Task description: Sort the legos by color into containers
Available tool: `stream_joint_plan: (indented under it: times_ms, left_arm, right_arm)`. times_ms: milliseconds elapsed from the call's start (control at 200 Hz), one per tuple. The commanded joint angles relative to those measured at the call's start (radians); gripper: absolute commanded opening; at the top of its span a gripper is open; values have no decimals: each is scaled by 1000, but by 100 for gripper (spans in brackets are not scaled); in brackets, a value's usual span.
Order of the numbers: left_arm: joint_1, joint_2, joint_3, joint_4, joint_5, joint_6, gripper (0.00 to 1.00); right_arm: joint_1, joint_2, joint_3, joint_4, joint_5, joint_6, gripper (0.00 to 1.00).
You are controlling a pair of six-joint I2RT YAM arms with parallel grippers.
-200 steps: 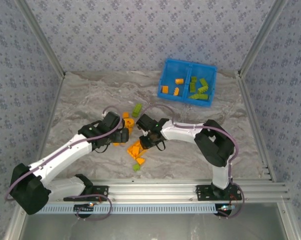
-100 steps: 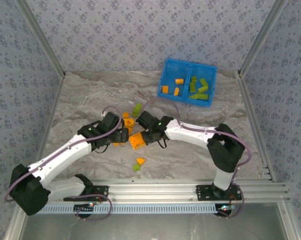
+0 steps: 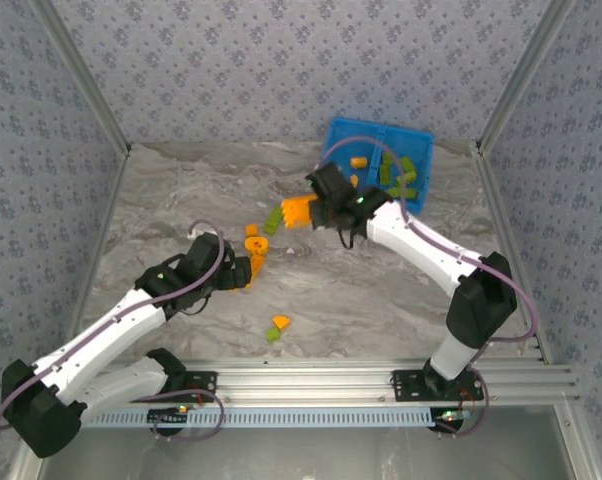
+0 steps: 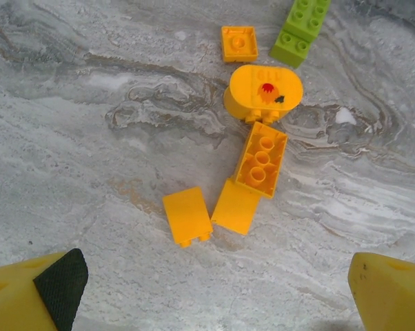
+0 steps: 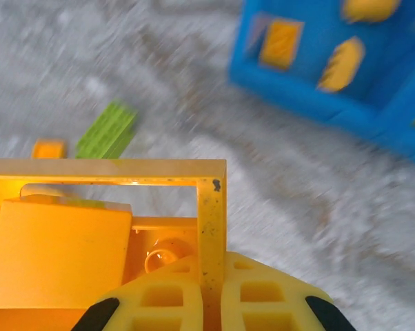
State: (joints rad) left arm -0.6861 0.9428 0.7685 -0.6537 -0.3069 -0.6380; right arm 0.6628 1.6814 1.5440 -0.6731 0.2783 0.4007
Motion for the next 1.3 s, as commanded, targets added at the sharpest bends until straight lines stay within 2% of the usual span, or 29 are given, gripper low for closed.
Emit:
stream_joint_plan:
  times_ms: [0,105,225,415,515,710,884,1054,1229,1299]
  left_arm:
    - [5,-46,-21,38,24,6,99]
    - [5,-110,-54,97,101,49,99]
    - [5,-194,-96,152,157,83,99]
    - [5,-268,-95,100,150,111,99]
    - [5,-288,-95,65,127,117,99]
    - [5,-337,-133,80,109,105,99]
    - [5,-334,-136,108,96,135,99]
    - [5,-282,-111,93,106,146,99]
    - [9,-195,-96,63,107,123,99]
    - [16,-138,-67,58,129,124,99]
  right_arm:
    - [-114,95,123,-26,63,-50,6]
    - [-207,229,278,-43,80,-74,6]
    - [-253,401,491,-94,120,-108,6]
    - [-295,709,912,-221,216,-186,6]
    - [-301,820,1067,-255,284,-255,7]
    - [-293,836,1035,-186,355,-386,9]
    - [-257,870,1025,-158,368,-501,19]
    - [-233,885,1038,-154,405,-526,27]
    - [-216,831,1065,-191,409,-517,30]
    - [-207,787,1062,-216,418,-507,42]
